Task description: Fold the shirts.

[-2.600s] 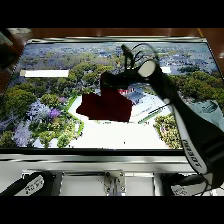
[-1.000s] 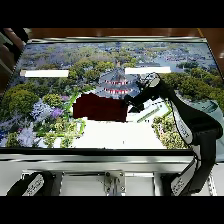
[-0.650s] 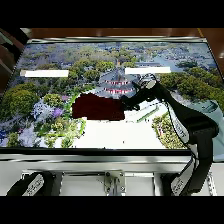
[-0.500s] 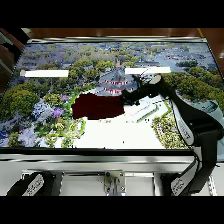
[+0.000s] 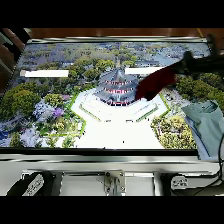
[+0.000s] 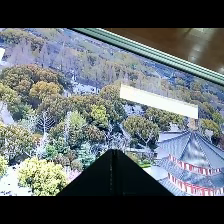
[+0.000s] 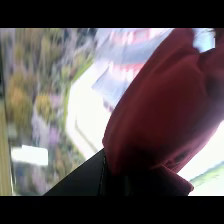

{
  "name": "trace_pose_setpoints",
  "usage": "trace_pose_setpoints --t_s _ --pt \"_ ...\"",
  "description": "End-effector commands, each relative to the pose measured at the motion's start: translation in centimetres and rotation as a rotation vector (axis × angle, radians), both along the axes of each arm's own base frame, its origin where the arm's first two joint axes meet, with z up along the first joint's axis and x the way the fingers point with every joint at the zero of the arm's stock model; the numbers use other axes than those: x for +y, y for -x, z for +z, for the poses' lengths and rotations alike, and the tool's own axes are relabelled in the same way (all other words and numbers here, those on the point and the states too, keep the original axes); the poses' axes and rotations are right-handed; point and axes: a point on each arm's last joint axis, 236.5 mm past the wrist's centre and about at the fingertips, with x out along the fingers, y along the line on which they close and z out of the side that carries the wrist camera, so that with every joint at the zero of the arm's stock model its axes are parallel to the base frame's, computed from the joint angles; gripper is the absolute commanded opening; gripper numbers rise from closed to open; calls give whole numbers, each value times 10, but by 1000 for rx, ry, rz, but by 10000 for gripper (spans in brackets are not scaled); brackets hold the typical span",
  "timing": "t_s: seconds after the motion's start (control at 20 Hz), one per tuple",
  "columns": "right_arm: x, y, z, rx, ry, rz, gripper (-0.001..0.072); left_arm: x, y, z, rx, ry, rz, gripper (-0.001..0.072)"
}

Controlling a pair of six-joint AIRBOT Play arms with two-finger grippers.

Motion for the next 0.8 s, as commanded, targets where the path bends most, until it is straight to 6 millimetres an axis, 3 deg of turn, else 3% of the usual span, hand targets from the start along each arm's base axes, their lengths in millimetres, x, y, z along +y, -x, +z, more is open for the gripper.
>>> trace_pose_setpoints --t_s 0.0,0.3,0.4,0.6,0.75 --pt "-102 33 26 16 45 -240 63 -2 2 -4 19 2 -8 41" --pt "-230 77 10 34 247 -474 63 -13 14 -27 127 13 -57 40" --pt "-257 84 9 12 298 -518 63 -16 18 -31 150 15 -68 41" --pt "-262 77 20 -77 339 -481 62 -16 18 -30 148 14 -67 40" --pt "-250 55 49 -242 292 -444 63 -16 18 -31 148 15 -67 40"
